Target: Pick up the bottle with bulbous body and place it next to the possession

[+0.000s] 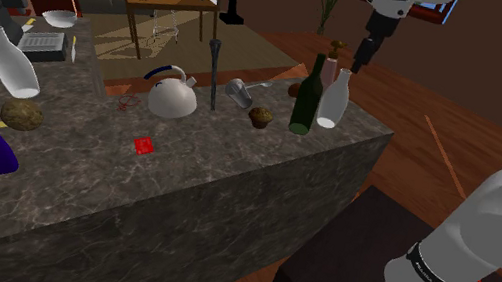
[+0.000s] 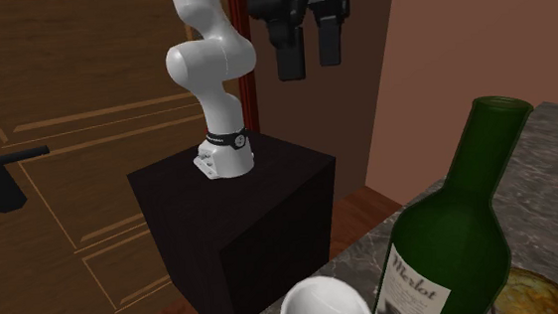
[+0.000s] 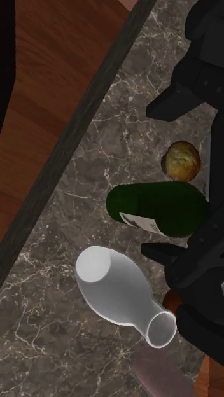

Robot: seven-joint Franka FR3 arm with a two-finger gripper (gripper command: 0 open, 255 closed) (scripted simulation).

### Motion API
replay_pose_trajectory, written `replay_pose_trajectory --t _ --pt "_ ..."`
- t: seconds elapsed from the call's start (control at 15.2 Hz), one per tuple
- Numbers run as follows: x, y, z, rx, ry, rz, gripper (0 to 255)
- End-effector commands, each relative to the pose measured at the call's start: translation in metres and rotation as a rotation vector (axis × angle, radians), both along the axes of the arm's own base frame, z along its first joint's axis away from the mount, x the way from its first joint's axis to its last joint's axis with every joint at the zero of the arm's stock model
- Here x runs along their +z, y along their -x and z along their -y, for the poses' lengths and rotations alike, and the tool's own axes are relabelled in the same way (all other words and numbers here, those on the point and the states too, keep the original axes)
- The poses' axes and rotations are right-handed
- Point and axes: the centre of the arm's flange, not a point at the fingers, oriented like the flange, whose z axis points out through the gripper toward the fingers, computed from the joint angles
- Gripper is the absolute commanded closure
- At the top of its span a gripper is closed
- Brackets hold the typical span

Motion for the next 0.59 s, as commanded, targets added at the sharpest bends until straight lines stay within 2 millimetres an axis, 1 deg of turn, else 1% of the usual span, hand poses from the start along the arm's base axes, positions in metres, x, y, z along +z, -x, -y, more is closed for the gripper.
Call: replay_pose_trajectory --t 0.0,0.53 --pt "-0.010 -0.016 0.021 0.004 -0.008 -0.002 0" --pt "-0.044 -0.075 0.107 0.014 -0.044 -0.010 0"
